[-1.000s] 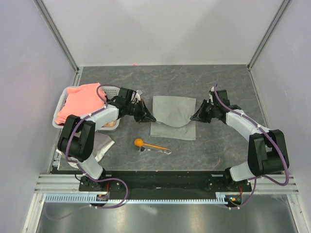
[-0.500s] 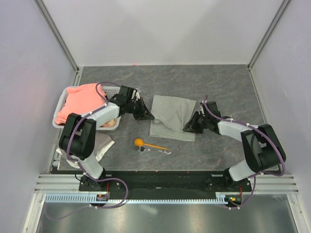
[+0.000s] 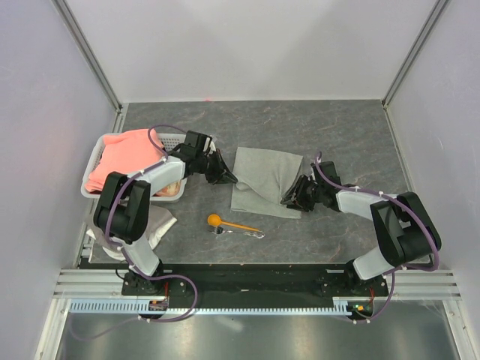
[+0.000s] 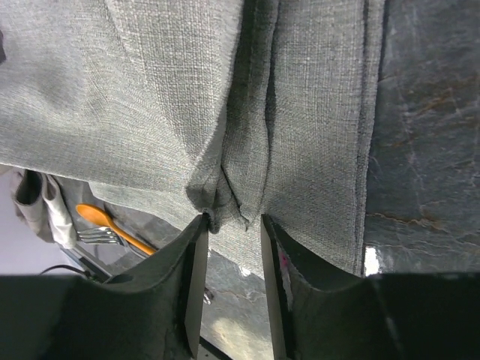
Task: Fold the napkin into a case and place the utensils inside
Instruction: Fold the rectangle-folded napkin at the center of the board.
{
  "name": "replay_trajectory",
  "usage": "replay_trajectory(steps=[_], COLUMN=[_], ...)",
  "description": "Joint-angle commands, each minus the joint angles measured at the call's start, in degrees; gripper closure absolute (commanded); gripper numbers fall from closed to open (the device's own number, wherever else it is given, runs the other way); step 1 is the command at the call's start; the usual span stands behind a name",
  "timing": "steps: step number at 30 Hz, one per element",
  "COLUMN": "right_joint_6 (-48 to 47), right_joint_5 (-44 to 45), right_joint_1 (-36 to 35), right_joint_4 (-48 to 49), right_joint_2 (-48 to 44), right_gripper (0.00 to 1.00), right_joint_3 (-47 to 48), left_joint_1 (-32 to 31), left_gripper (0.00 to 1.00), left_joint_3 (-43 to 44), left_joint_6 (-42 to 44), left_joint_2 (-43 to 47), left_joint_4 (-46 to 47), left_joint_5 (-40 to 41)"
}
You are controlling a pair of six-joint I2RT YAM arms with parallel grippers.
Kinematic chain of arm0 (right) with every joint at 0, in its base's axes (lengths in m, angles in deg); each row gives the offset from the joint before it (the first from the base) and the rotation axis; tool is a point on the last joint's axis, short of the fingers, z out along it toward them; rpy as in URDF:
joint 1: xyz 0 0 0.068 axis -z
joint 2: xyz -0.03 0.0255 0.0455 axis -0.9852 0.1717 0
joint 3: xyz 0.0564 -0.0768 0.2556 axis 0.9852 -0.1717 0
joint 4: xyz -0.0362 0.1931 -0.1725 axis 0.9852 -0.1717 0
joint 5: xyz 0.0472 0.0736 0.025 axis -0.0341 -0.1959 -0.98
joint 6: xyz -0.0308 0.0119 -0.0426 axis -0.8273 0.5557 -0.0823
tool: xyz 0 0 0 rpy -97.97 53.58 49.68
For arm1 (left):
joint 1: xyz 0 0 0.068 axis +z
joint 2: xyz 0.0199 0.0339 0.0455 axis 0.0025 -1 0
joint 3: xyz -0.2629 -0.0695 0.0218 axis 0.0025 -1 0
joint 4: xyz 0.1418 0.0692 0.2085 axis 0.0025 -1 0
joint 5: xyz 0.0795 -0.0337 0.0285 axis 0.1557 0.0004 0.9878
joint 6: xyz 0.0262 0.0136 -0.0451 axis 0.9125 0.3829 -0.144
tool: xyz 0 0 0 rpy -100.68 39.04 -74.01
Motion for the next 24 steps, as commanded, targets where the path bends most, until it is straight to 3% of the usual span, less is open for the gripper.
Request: replay_trajectory(steps=[1,12,18,21,24], right_joint_6=[2.5,9.1,10.8,9.8,8.5], right_joint_5=[1.3,1.1,3.1,4.5,4.0], right_joint_1=[-0.2,-0.3,-0.3,-0.3,-0.4], right_joint_4=[3.0,11.4,13.0,13.3,14.0], right_joint_2=[-0.8,1.6,2.9,4.2,5.6], right_gripper=[0.57,0.58,0.68,0.77,0.93], right_joint_3=[-1.3,-3.3,-2.2,-1.1,0.1], left_joint_1=[0.2,0.2,0.2,0.2,0.2], left_gripper=[0.98,0.98,0.98,0.98,0.98], left_joint_3=[0.7,-4.1,-6.1,-6.6,-6.7], left_joint_6=[1.8,0.9,0.2,0.0,0.0], left_joint_2=[-0.2,1.8,2.7,2.8,3.1], left_joint_4=[0.0,2.3,3.8,4.2,4.3], left_joint_5=[1.4,0.7,0.0,0.0,-0.1])
